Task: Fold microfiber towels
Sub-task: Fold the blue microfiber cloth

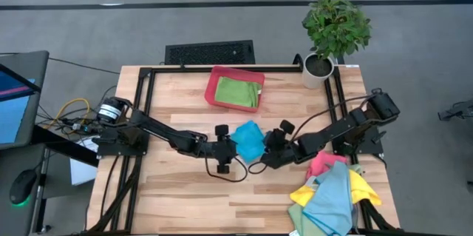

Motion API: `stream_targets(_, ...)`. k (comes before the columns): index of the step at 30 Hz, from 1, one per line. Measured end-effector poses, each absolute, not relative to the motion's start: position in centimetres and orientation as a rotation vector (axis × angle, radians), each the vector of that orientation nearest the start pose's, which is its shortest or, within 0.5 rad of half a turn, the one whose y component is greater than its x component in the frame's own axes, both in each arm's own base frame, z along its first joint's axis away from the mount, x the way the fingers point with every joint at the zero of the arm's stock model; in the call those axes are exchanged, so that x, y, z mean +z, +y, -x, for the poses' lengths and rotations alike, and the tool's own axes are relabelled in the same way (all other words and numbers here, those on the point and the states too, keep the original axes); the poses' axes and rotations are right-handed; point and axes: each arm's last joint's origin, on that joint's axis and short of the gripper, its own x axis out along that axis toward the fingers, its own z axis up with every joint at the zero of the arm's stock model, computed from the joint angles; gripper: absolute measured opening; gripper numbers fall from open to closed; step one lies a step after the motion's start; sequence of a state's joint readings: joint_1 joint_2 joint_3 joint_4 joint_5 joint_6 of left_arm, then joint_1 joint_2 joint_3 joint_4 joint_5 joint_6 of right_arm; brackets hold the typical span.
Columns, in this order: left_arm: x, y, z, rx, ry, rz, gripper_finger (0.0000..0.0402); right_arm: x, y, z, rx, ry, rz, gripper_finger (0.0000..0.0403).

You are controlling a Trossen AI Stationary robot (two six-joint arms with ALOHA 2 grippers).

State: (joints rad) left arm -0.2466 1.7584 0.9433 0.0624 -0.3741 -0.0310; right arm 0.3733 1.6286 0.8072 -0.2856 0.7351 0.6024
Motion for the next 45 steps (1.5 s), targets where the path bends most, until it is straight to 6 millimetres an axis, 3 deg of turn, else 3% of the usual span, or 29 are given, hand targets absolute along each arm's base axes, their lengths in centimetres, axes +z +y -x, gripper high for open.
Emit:
stream_targets(5, 14.7, -7.9, -35.3, 0.09, 0.666, -0.202, 0.0185, 16.0, 9.1, -27.4, -0.53, 0.685, -0.01, 0.0211)
stream_targets(15, 12.3, -8.1, -36.1, 0.072, 0.665, -0.203, 0.0185, 10.7, 8.6, -26.3, -0.511, 0.622, -0.043, 0.0194)
stream_targets(26, 12.0, -8.1, -36.0, 0.063, 0.692, -0.185, 0.0185, 8.1, 6.3, -26.0, -0.579, 0.671, -0.068, 0.017)
stream_targets(30, 12.0, -8.2, -36.0, 0.035, 0.692, -0.159, 0.0185, 8.6, 6.1, -26.0, -0.577, 0.664, -0.062, 0.0168)
stream_targets(36, 14.8, -8.6, -35.9, 0.068, 0.583, -0.193, 0.0185, 12.8, 6.9, -25.5, -0.547, 0.53, -0.059, 0.0161)
stream_targets(39, 15.2, -8.3, -36.0, 0.07, 0.564, -0.216, 0.0185, 14.1, 7.6, -25.3, -0.532, 0.469, -0.064, 0.0156)
stream_targets(45, 14.1, -7.1, -35.9, 0.048, 0.649, -0.209, 0.0185, 12.8, 9.8, -26.2, -0.425, 0.408, -0.039, 0.0147)
